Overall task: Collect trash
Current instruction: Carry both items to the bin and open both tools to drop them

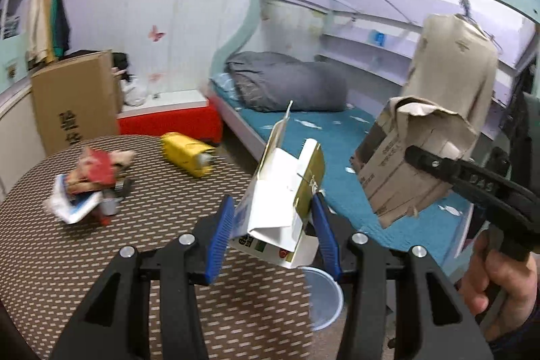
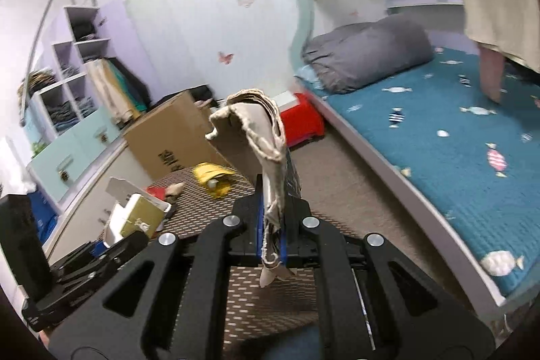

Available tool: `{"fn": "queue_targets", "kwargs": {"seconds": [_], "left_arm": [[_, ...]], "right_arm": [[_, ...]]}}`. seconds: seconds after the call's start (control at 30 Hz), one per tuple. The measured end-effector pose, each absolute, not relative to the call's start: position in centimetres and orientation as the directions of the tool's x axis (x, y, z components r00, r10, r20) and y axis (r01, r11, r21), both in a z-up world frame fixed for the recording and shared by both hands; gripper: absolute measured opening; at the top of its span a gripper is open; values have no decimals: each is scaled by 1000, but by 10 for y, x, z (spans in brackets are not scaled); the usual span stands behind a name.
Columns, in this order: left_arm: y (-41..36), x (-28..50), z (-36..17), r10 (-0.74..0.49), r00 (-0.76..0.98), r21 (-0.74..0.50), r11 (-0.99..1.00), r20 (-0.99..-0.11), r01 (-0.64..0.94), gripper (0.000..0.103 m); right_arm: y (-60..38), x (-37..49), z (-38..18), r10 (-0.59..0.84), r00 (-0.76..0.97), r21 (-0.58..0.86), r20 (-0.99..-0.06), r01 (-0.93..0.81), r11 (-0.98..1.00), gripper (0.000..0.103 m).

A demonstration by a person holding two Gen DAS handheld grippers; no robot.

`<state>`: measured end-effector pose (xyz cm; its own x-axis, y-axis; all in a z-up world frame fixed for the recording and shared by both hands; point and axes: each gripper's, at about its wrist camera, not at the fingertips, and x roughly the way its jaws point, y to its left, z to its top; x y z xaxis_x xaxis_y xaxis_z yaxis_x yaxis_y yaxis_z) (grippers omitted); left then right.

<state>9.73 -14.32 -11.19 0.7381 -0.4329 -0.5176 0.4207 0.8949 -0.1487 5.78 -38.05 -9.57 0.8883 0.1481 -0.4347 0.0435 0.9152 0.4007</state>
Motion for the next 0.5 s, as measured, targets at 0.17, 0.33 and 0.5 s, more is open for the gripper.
{"fn": "queue_targets", "kwargs": {"seconds": [0.17,0.33,0.5], "left_arm": [[-203,98,-129,-491,673,-145,852,-553,503,47],[-252,101,-158,-507,615,-128,823,-604,553,47],[-293,115,-197,-477,562,-112,820,-676,561,47]], "right_arm": [[-420,50,-121,82,873,402,-481,137,905,7],[-451,50,-160,52,834,422,-550,224,878,7],[-473,61,-206,56,778,438,-626,291,850,7]]}}
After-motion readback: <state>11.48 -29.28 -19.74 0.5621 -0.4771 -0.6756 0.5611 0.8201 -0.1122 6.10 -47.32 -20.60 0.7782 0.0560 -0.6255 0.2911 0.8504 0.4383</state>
